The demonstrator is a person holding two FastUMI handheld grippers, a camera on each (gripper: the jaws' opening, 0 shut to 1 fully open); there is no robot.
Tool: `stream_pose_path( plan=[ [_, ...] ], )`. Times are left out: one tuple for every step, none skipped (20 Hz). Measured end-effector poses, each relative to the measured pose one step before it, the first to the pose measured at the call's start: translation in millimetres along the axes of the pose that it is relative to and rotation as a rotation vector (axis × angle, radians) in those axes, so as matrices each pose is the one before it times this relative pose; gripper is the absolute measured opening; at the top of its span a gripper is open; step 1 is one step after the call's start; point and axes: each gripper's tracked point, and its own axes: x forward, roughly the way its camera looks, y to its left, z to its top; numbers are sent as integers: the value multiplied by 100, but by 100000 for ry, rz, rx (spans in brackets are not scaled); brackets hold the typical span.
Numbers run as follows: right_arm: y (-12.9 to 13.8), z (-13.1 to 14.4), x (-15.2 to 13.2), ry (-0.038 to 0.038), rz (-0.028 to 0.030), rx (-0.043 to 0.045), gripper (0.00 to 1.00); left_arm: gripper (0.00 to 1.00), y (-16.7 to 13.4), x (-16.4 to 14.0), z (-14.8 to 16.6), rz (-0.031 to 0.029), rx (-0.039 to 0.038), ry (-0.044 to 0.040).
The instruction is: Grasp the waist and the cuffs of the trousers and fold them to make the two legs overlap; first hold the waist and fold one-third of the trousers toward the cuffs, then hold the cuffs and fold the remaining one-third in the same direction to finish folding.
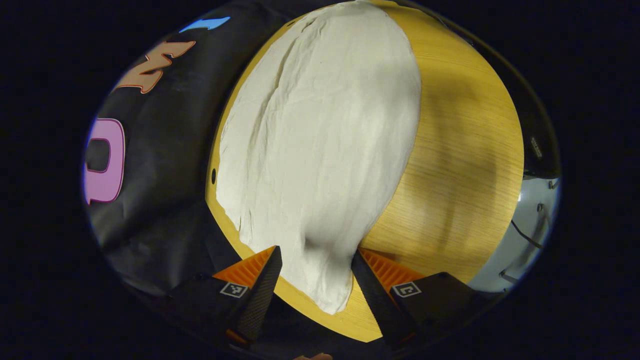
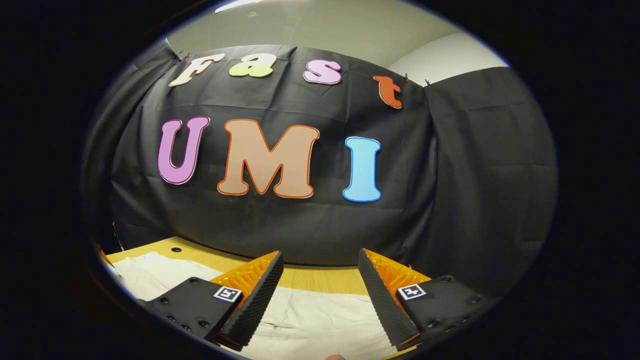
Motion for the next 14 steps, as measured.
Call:
stream_pose_path(
  plan=[
    [-47,-84,92,217,74,-286,97,88,233,115,6,279,-237,576],
    [-98,-197,19,307,63,-467,97,88,-422,171,-80,-1655,-1536,333],
    [-69,64,23,140,14,-663,97,80,-593,159,-23,-1238,-1524,780],
    [-253,-18,95,130,-99,-866,97,69,-192,15,186,59,603,97],
    [-283,-51,-38,133,-305,-917,97,54,-296,-8,126,-71,1434,585],
    [-473,-314,-54,303,-391,-719,97,48,-198,91,-26,-229,1332,492],
    [-305,-252,42,843,-257,-656,97,36,-268,207,28,-473,886,449],
    [-263,-419,78,1416,-262,-1022,97,31,-382,-162,-20,-702,-82,239],
    [-273,-560,34,1645,280,-1412,97,20,-360,31,24,-816,-1240,340],
    [-405,-635,-15,1545,415,-1946,97,15,-134,-208,-7,-309,-1253,465],
    [-485,-539,-26,1092,327,-2540,97,5,69,34,-64,-6,-582,963],
    [-489,-610,-134,857,185,-3208,97,4,-74,26,-2,-128,-301,355],
    [-511,-583,-286,75,784,-4052,98,3,48,63,80,110,153,284],
    [-538,-627,-207,-228,934,-5055,98,3,-80,-9,56,217,474,-187]
  ],
)
